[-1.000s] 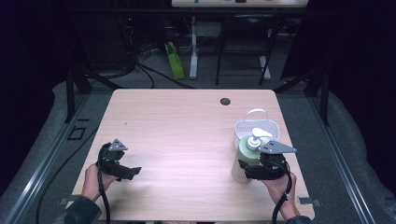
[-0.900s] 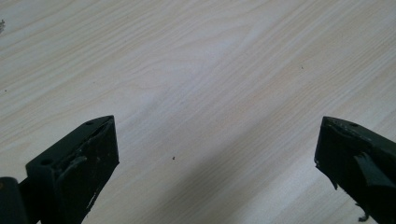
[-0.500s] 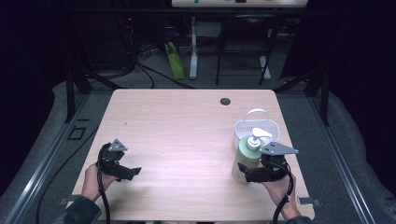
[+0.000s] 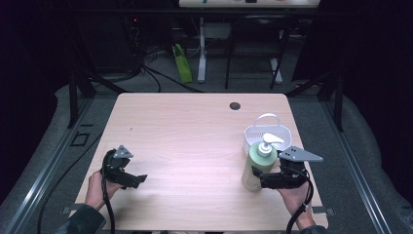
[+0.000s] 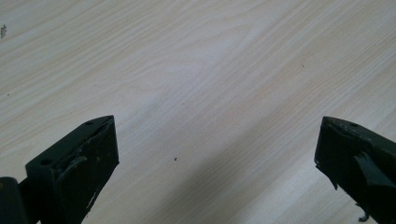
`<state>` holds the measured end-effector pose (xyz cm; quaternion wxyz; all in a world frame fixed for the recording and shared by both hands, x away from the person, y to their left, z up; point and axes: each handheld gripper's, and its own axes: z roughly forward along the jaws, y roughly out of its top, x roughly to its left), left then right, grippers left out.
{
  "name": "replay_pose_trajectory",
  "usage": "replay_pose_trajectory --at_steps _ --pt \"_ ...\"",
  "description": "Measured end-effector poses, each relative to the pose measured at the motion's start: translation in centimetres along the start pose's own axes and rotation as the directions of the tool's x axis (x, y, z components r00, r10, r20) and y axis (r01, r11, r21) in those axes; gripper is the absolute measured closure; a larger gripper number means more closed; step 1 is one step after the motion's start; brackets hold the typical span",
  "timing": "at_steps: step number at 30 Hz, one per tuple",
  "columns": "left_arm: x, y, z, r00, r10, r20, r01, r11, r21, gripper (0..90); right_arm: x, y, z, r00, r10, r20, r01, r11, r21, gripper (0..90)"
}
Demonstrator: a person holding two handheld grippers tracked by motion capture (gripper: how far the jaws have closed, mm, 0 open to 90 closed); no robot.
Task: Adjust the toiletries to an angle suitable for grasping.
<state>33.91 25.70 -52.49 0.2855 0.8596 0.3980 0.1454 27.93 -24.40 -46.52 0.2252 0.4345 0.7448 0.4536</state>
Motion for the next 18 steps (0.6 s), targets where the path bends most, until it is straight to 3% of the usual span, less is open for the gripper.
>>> replay_pose_trajectory --at_steps 4,7,18 --pt "0.1 0.0 0.0 0.9999 -0.009 0.006 0.009 1.0 -0.001 0.0 0.0 0.5 -0.8 0.9997 -0.002 0.024 0.004 0.998 -0.069 0.0" --pt "0.0 0.0 0.1 0.9999 -0.01 0.004 0.01 0.9999 0.001 0.0 0.1 0.9 -1.0 0.9997 -0.001 0.023 0.003 0.996 -0.09 0.0" --pt "0.0 0.1 0.2 0.9999 -0.008 0.009 0.008 1.0 0.004 0.0 0.1 1.4 -0.9 0.9995 -0.003 0.031 0.006 0.995 -0.095 0.0"
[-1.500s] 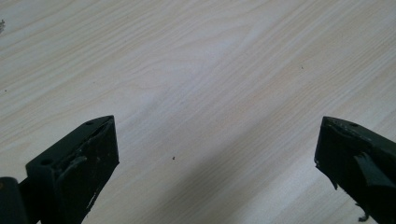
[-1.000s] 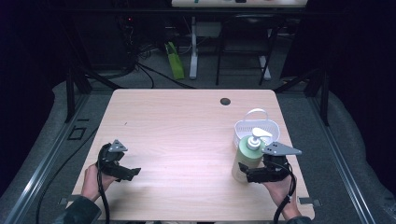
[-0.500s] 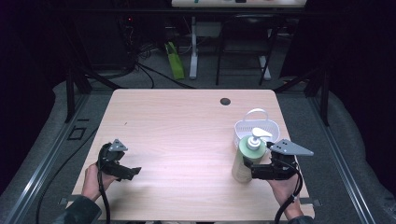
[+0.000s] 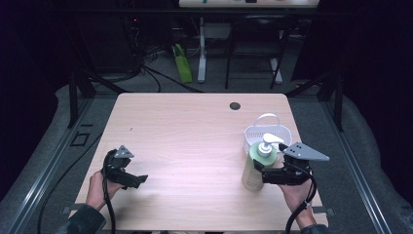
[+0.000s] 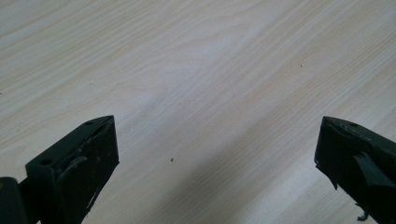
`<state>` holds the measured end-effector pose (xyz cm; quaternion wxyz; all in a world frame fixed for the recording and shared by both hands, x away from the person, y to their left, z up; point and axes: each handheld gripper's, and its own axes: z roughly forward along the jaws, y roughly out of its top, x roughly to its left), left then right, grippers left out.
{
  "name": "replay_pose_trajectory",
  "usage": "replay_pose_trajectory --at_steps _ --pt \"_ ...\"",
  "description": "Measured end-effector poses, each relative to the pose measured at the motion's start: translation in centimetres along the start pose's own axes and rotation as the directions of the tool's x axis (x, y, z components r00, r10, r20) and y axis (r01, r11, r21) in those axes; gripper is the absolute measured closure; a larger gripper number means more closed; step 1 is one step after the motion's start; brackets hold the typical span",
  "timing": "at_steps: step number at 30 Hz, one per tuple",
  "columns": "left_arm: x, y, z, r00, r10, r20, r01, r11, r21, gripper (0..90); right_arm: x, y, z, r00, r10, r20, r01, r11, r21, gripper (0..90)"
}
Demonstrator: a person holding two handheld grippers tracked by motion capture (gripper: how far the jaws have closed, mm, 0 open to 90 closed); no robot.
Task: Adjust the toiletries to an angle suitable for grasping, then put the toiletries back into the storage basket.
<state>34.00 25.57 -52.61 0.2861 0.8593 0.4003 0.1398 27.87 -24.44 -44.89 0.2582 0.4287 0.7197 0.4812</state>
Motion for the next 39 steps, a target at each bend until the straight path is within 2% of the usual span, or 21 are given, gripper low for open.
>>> replay_pose_trajectory --at_steps 6,15,16,17,18,19,21,23,26,28,29,30,35,39 --pt "0.0 0.0 0.2 1.0 -0.007 0.0 0.007 0.9999 0.009 0.0 -0.3 0.6 0.3 0.9999 0.012 0.009 -0.012 1.0 -0.023 0.0" --pt "0.0 0.0 0.1 1.0 -0.007 0.002 0.007 1.0 -0.001 0.0 0.2 1.4 0.9 0.9997 0.002 0.025 0.0 0.999 -0.049 0.8" --pt "0.0 0.0 0.1 1.0 -0.008 0.0 0.008 1.0 -0.001 0.0 0.3 1.4 0.9 0.9997 0.007 0.025 -0.006 0.999 -0.053 6.4" --pt "0.0 0.0 0.1 1.0 -0.008 0.0 0.008 1.0 -0.001 0.0 0.3 1.4 0.9 0.9997 0.007 0.025 -0.006 0.999 -0.053 6.4" --pt "0.0 0.0 0.1 1.0 -0.008 0.004 0.008 1.0 0.004 0.0 0.3 1.5 0.8 0.9995 0.007 0.031 -0.005 0.998 -0.066 13.7" --pt "0.0 0.0 0.1 1.0 -0.008 0.002 0.008 1.0 0.002 0.0 0.4 1.6 0.7 0.9995 0.006 0.032 -0.003 0.997 -0.077 14.2" --pt "0.2 0.0 0.1 0.9999 -0.016 0.002 0.016 0.9999 -0.002 0.0 0.5 1.7 0.4 0.9993 0.005 0.037 -0.002 0.995 -0.103 22.8" --pt "0.2 0.0 0.0 0.9999 -0.017 0.003 0.017 0.9999 0.001 0.0 0.6 1.8 0.3 0.9994 0.008 0.033 -0.005 0.994 -0.114 25.1" --pt "0.2 0.0 0.1 0.9999 -0.014 0.002 0.014 0.9999 0.002 0.0 0.7 1.9 0.0 0.9996 0.005 0.029 -0.001 0.991 -0.137 40.5" --pt "0.1 0.0 0.1 0.9999 -0.016 -0.003 0.016 0.9999 0.001 0.0 0.6 1.9 -0.2 0.9998 0.002 0.018 0.0 0.988 -0.152 47.0" --pt "0.1 0.0 0.1 0.9999 -0.016 -0.003 0.016 0.9999 0.001 0.0 0.6 1.9 -0.2 0.9998 0.002 0.018 0.0 0.988 -0.152 47.0" --pt "0.1 0.0 0.1 0.9999 -0.014 -0.004 0.014 0.9999 0.004 0.0 0.6 1.9 -0.5 1.0 0.003 0.01 -0.001 0.985 -0.174 52.3" --pt "0.1 0.0 0.0 0.9998 -0.02 -0.004 0.02 0.9998 0.0 0.0 0.5 2.1 -0.8 0.9999 -0.003 0.012 0.006 0.981 -0.192 61.2" --pt "0.1 0.0 0.1 0.9998 -0.02 -0.006 0.02 0.9998 0.002 0.0 0.5 2.1 -0.9 0.9999 -0.011 0.009 0.012 0.981 -0.192 64.4"
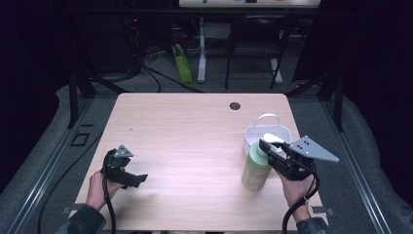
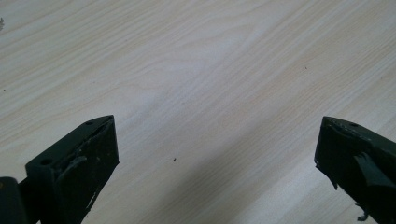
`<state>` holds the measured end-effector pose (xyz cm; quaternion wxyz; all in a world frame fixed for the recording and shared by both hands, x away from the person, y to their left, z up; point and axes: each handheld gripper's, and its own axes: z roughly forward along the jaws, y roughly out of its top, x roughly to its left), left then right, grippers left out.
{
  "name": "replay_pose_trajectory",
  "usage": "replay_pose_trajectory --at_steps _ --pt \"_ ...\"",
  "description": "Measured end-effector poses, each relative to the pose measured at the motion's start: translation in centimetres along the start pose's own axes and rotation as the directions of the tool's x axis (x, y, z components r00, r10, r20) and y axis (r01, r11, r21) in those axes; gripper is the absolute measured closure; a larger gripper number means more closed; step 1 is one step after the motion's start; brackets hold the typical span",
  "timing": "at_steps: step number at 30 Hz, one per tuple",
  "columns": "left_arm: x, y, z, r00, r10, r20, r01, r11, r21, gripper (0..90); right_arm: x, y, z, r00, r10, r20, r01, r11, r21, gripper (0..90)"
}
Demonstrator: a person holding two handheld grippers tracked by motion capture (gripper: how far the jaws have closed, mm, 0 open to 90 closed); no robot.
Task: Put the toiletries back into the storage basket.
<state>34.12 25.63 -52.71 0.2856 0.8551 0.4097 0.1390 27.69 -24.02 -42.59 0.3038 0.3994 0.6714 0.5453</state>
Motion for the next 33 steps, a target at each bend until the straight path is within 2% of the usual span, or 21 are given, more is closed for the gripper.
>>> replay_pose_trajectory --at_steps 4,9,16,19,21,26,33 --pt "0.0 -0.1 0.0 1.0 -0.001 0.002 0.001 1.0 0.004 0.0 -0.1 -0.2 0.0 0.9993 0.033 -0.019 -0.033 0.999 -0.023 66.9" --pt "0.3 -0.5 0.2 0.9998 -0.019 0.007 0.019 0.9998 0.006 0.0 -0.1 -0.2 0.1 0.9995 0.028 -0.012 -0.029 0.999 -0.033 67.8" --pt "0.5 -0.5 0.3 0.9995 -0.024 0.022 0.023 0.9997 0.008 0.0 0.1 -0.1 0.2 0.9998 0.013 -0.018 -0.014 0.999 -0.029 67.9" --pt "0.6 -0.4 0.2 0.9993 -0.031 0.023 0.031 0.9995 -0.01 0.0 0.3 0.0 0.3 0.9998 -0.002 -0.022 0.001 1.0 -0.029 67.9" --pt "0.6 -0.3 0.1 0.9989 -0.039 0.024 0.039 0.9992 -0.008 0.0 0.5 0.2 0.3 0.9994 -0.019 -0.028 0.018 0.999 -0.036 67.9" --pt "0.7 -0.3 0.5 0.9985 -0.042 0.034 0.042 0.9991 0.009 0.0 0.7 0.6 0.0 0.9987 -0.017 -0.048 0.015 0.999 -0.042 67.9" --pt "0.5 -0.2 0.4 0.9992 -0.027 0.029 0.027 0.9996 0.005 0.0 0.7 0.9 -0.1 0.9982 -0.029 -0.052 0.028 0.999 -0.038 68.0"
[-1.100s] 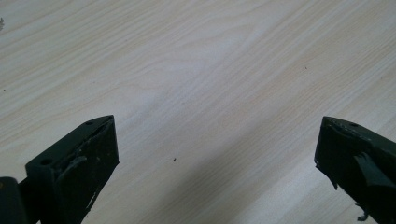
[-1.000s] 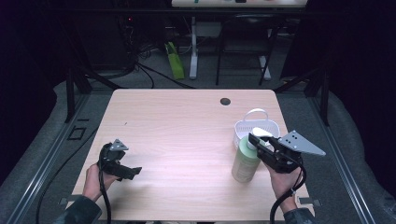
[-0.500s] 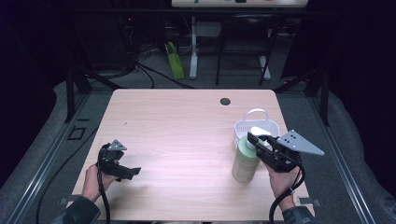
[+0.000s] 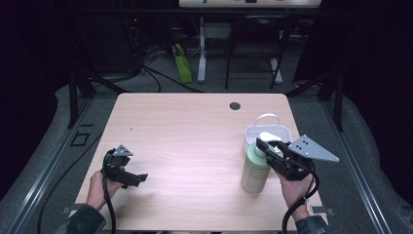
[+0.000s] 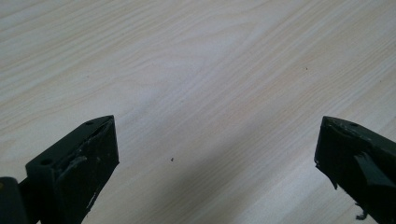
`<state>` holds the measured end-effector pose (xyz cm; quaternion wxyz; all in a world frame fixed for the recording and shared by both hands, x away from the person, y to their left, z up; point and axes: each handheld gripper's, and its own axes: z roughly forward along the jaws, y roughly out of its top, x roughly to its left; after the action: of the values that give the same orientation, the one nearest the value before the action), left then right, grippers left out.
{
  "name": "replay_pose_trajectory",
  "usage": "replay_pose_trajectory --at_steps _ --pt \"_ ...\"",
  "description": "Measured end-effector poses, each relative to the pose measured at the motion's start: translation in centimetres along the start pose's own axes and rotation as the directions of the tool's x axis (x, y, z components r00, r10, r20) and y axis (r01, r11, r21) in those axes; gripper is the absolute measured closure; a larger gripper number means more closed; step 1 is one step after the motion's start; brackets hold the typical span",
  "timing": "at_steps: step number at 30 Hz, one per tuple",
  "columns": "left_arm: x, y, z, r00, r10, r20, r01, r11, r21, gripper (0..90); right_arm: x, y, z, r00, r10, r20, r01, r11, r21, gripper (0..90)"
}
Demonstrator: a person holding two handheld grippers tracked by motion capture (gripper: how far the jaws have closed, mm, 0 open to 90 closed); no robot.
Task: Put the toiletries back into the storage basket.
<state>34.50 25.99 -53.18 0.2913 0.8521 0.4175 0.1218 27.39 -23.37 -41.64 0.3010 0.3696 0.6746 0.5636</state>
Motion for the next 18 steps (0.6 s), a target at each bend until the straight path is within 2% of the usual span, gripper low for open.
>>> replay_pose_trajectory --at_steps 13,18 --pt "-0.37 -0.09 -0.04 0.9999 0.011 0.008 -0.011 0.9999 0.005 0.0 -0.12 0.68 -0.42 1.0 0.0 0.005 -0.001 1.0 0.013 68.0" --pt "-0.15 -0.09 -0.03 1.0 -0.005 0.004 0.005 1.0 0.004 0.0 -0.4 0.97 -0.58 1.0 0.008 0.0 -0.008 1.0 0.009 68.0"
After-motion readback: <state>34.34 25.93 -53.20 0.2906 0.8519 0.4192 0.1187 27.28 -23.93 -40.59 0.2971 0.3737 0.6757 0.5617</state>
